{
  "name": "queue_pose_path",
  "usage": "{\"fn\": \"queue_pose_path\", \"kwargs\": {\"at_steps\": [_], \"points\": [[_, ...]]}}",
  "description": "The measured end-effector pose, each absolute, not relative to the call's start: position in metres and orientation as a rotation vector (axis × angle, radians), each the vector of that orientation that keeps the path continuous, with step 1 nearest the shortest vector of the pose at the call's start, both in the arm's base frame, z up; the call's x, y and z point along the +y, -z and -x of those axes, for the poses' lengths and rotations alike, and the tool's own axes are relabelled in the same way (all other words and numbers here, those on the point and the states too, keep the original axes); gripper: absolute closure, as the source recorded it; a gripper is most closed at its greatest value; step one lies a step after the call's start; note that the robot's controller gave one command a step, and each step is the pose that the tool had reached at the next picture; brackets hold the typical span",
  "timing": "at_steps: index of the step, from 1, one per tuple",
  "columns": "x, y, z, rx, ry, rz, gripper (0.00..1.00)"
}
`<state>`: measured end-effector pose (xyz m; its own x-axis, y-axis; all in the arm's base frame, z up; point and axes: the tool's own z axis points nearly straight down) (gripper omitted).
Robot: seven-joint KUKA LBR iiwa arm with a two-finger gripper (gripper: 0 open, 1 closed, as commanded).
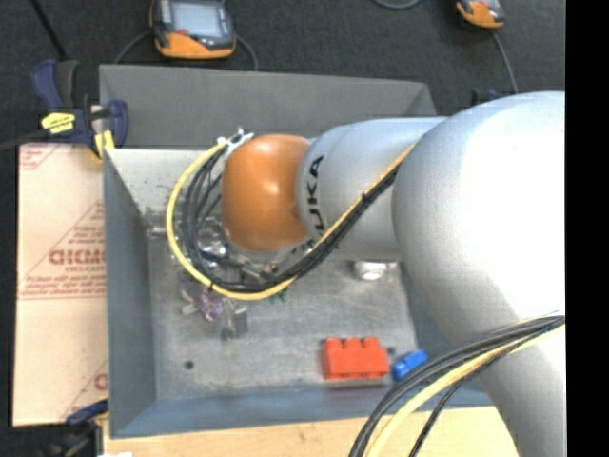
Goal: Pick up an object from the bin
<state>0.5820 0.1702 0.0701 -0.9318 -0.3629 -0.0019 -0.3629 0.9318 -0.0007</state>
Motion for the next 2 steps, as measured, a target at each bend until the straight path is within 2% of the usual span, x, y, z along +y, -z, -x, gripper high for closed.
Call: {"fn": "queue_pose_path", "kwargs": {"at_steps": [1, 2], "points": [[0.171, -0.071, -0.582, 3.085, -0.002, 0.573, 1.00], [0.181, -0.210, -0.563, 3.078, -0.001, 0.568, 1.00]]}}
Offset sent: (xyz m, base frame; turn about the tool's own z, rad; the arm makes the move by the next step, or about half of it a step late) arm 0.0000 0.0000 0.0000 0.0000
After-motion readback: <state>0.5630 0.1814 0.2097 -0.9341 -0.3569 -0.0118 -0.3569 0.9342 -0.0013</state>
